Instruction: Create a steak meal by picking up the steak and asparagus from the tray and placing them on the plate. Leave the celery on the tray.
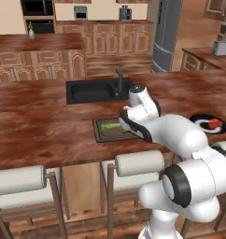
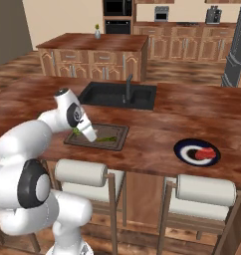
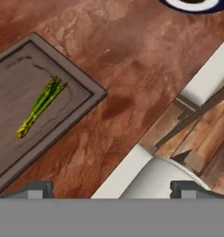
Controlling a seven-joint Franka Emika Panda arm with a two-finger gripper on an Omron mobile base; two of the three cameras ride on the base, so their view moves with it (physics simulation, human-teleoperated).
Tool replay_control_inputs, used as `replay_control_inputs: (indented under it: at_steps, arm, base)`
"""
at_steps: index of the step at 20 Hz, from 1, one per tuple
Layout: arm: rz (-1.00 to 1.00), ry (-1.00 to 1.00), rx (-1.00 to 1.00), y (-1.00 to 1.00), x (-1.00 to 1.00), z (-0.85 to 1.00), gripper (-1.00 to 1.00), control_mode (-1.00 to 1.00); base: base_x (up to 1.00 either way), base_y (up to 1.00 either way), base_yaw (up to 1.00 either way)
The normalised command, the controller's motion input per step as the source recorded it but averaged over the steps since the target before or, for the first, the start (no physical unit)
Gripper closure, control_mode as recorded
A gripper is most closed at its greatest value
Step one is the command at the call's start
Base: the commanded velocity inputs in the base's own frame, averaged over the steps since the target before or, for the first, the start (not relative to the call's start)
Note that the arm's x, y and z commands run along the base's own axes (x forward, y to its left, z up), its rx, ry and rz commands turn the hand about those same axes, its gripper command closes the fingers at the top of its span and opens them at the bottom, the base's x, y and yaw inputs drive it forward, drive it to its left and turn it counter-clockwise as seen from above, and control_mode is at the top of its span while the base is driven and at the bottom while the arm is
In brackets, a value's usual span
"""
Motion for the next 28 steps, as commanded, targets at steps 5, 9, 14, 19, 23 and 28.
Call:
replay_control_inputs:
  at_steps: [5,9,14,19,23,28]
  arm:
    - [-0.01,0.0,0.22,0.0,0.47,-0.38,-1.0,-1.0]
    - [0.0,0.0,0.02,0.0,0.42,-0.47,-1.0,-1.0]
    - [0.0,0.01,0.0,-0.02,0.47,-0.31,-1.0,-1.0]
    - [0.01,0.05,0.0,-0.11,0.54,-0.18,-1.0,-1.0]
    - [0.01,0.07,0.0,-0.05,0.56,-0.17,-1.0,-1.0]
    - [0.0,0.05,0.0,-0.01,0.39,-0.29,-1.0,-1.0]
  base:
    - [0.0,0.0,0.0]
    - [0.0,0.0,0.0]
    - [0.0,0.0,0.0]
    - [0.0,0.0,0.0]
    - [0.0,0.0,0.0]
    - [0.0,0.0,0.0]
